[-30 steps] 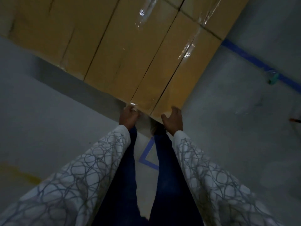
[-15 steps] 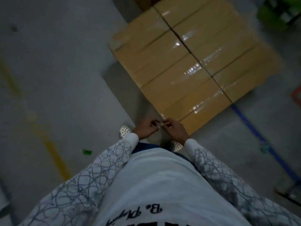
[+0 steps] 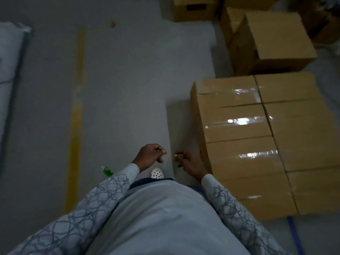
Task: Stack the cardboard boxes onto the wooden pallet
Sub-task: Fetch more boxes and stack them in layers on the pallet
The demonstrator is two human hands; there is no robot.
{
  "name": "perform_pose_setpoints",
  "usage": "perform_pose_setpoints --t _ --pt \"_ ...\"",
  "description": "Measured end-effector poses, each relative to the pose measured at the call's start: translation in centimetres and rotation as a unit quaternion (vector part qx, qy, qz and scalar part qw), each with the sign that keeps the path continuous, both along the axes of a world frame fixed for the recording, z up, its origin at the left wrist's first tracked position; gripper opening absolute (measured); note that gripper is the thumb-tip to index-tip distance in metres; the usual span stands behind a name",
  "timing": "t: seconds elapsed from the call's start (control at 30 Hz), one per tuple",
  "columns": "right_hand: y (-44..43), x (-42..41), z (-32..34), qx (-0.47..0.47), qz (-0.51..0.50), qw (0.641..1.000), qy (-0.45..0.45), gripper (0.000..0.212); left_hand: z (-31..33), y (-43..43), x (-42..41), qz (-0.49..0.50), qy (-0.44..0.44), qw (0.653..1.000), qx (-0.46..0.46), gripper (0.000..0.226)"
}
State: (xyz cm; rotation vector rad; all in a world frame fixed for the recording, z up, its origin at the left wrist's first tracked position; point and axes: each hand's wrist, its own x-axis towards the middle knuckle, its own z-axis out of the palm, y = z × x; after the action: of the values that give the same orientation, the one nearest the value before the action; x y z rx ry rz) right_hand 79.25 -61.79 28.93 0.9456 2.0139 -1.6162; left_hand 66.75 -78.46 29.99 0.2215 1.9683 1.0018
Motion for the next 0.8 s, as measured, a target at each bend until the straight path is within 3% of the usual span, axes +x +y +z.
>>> perform_pose_setpoints --t 0.4,0.63,0.8 --pt "2.4 -18.7 0.2 0.046 0.098 0.994 0.023 0.018 -2.1 -0.6 -14.1 0.165 -0.058 0.985 0.013 0.006" --pt "7.4 -36.8 -1.3 0.010 0.172 0.985 0.025 0.031 -2.6 3.0 -31.2 0.258 -0.036 0.965 -0.001 0.006" --pt "13.6 -49.4 1.3 0.054 0.136 0.986 0.078 0.032 0.7 8.0 -43.5 0.229 0.033 0.973 0.021 0.025"
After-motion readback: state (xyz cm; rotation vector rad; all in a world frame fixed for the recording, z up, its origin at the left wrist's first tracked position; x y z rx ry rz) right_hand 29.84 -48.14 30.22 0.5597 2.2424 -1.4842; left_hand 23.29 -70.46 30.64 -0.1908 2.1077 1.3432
